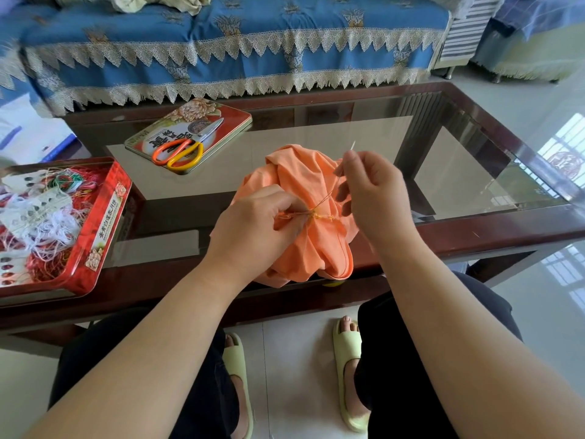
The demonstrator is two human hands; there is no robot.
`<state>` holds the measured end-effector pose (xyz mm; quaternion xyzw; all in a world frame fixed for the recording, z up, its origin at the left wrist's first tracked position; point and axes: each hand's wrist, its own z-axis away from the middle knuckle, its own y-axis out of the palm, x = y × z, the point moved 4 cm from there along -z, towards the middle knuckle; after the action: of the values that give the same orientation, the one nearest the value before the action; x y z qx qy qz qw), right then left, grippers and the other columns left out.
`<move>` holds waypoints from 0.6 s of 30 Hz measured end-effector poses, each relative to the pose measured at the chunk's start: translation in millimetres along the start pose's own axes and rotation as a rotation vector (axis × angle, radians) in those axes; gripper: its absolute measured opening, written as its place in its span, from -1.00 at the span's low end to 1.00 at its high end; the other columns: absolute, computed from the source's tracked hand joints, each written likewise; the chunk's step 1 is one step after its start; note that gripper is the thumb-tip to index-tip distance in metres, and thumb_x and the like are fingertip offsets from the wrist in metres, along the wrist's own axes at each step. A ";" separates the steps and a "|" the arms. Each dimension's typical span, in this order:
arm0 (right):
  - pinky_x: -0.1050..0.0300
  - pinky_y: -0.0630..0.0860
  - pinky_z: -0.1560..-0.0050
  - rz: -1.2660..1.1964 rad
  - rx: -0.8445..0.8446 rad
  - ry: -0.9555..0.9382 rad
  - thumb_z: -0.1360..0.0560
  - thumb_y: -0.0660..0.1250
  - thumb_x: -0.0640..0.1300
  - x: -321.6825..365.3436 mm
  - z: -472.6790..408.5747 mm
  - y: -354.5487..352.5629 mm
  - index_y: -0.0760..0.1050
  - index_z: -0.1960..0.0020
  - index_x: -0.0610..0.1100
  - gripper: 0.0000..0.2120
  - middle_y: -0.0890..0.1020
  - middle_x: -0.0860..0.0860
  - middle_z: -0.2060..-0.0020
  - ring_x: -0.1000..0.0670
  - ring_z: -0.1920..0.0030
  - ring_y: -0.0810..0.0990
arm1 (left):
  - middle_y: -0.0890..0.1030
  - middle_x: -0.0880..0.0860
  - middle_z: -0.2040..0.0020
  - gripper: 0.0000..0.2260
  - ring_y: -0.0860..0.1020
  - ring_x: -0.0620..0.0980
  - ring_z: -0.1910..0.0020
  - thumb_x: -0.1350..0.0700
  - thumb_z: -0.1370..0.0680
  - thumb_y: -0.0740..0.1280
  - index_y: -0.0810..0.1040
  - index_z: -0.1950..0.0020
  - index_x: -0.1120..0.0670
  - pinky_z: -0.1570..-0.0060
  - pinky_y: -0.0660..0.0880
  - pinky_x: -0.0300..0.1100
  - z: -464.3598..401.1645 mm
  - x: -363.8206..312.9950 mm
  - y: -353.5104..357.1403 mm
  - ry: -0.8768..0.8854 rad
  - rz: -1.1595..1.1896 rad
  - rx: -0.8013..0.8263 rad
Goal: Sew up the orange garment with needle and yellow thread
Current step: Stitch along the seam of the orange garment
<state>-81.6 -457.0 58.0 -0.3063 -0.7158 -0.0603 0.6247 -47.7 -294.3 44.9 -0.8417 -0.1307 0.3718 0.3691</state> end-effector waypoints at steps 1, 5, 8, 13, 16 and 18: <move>0.08 0.50 0.37 -0.061 -0.014 0.024 -0.65 0.14 -0.08 -0.3 -1.2 -2.6 0.50 0.17 -0.12 -0.72 0.54 -0.02 0.40 0.07 0.42 0.49 | 0.58 -0.19 0.07 -0.88 0.56 -0.15 0.08 -0.02 -0.52 0.41 0.66 0.01 -0.02 0.17 0.45 -0.28 0.2 1.0 -0.3 -0.020 0.015 0.007; 0.17 0.43 0.36 -0.415 0.065 0.197 -0.66 0.11 -0.10 -1.1 -3.5 -5.2 0.53 0.29 -0.12 -0.61 0.55 -0.06 0.34 0.04 0.36 0.49 | 0.55 -0.28 0.08 -0.83 0.55 -0.19 0.02 -0.10 -0.50 0.38 0.65 -0.01 -0.06 0.06 0.50 -0.22 -0.6 3.6 2.4 -0.104 0.089 0.055; 0.18 0.46 0.34 -0.600 0.156 0.308 -0.65 0.09 -0.17 0.2 -5.1 -6.6 0.43 0.31 -0.13 -0.63 0.60 -0.07 0.30 0.01 0.34 0.53 | 0.55 -0.34 0.08 -0.79 0.54 -0.23 -0.01 -0.20 -0.46 0.32 0.62 0.01 -0.15 0.03 0.50 -0.21 -1.0 4.2 3.1 -0.138 0.150 0.083; 0.17 0.50 0.40 -0.313 0.327 0.455 -0.62 0.08 -0.24 -5.3 -2.0 -8.9 0.40 0.17 -0.18 -0.78 0.63 -0.13 0.18 -0.04 0.37 0.60 | 0.60 -0.30 0.06 -0.89 0.54 -0.25 -0.01 -0.14 -0.48 0.37 0.61 0.02 -0.21 0.06 0.45 -0.29 -1.5 5.1 1.1 -0.146 0.192 0.079; 0.15 0.57 0.38 -0.226 0.428 0.503 -0.64 0.12 -0.17 -8.6 3.8 -4.1 0.48 0.03 -0.24 -0.79 0.62 -0.16 0.01 -0.03 0.37 0.64 | 0.60 -0.26 0.05 -0.81 0.55 -0.20 -0.02 -0.20 -0.44 0.32 0.62 0.02 -0.18 0.03 0.49 -0.25 -1.5 3.2 1.9 -0.153 0.197 0.072; 0.12 0.61 0.30 -0.249 0.427 0.468 -0.65 0.13 -0.10 -7.9 4.0 -1.2 0.51 -0.03 -0.25 -0.74 0.59 -0.13 -0.07 -0.03 0.31 0.66 | 0.60 -0.27 0.05 -0.84 0.56 -0.18 -0.02 -0.19 -0.45 0.33 0.60 0.03 -0.20 0.02 0.50 -0.22 -1.7 2.4 3.2 -0.163 0.204 0.081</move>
<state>-85.5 -458.9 50.1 -0.0566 -0.5813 -0.0538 0.8100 -44.9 -296.3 42.1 -0.8021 -0.0586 0.4795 0.3513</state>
